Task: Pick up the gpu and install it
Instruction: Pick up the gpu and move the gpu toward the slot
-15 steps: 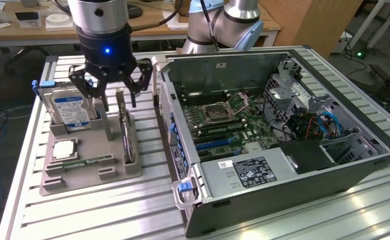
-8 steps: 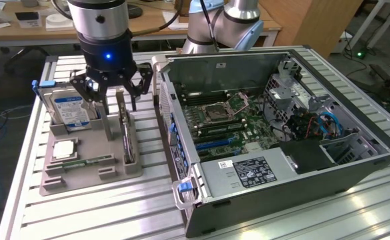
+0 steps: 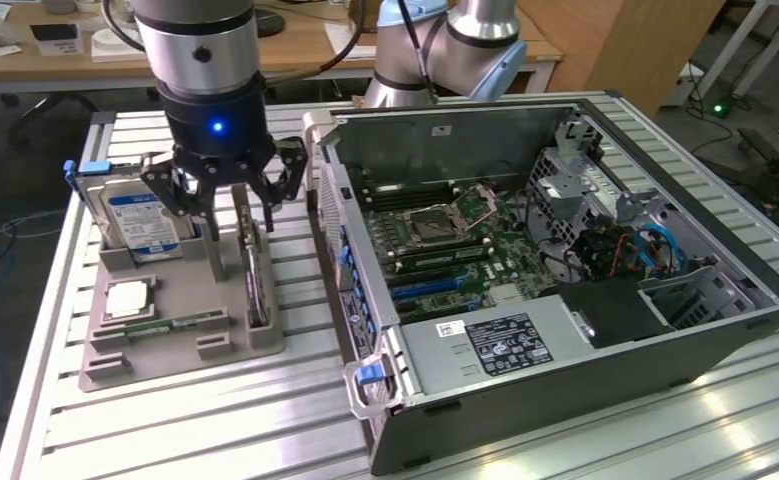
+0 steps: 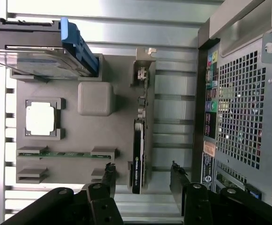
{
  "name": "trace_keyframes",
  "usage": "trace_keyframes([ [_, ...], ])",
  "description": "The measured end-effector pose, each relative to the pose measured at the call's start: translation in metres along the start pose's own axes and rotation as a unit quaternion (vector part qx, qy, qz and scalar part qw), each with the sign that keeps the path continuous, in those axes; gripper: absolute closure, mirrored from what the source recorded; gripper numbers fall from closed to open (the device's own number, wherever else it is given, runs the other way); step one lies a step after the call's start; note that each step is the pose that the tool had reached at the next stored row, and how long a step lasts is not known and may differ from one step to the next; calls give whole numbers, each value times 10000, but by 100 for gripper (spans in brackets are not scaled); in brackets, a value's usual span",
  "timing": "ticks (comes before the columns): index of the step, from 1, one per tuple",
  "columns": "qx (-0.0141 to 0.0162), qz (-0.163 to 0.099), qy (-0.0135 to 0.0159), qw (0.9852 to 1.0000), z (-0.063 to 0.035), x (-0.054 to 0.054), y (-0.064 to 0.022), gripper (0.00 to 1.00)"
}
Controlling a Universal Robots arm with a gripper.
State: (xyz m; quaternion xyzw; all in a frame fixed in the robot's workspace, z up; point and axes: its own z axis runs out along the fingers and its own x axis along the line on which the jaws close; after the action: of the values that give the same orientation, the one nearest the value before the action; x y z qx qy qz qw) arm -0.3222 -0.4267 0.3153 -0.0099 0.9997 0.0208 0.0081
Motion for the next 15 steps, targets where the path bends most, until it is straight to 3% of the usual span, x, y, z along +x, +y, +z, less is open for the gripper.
trace_keyframes([
  [15, 0, 0, 0, 10000, 104, 4, -98, 41],
])
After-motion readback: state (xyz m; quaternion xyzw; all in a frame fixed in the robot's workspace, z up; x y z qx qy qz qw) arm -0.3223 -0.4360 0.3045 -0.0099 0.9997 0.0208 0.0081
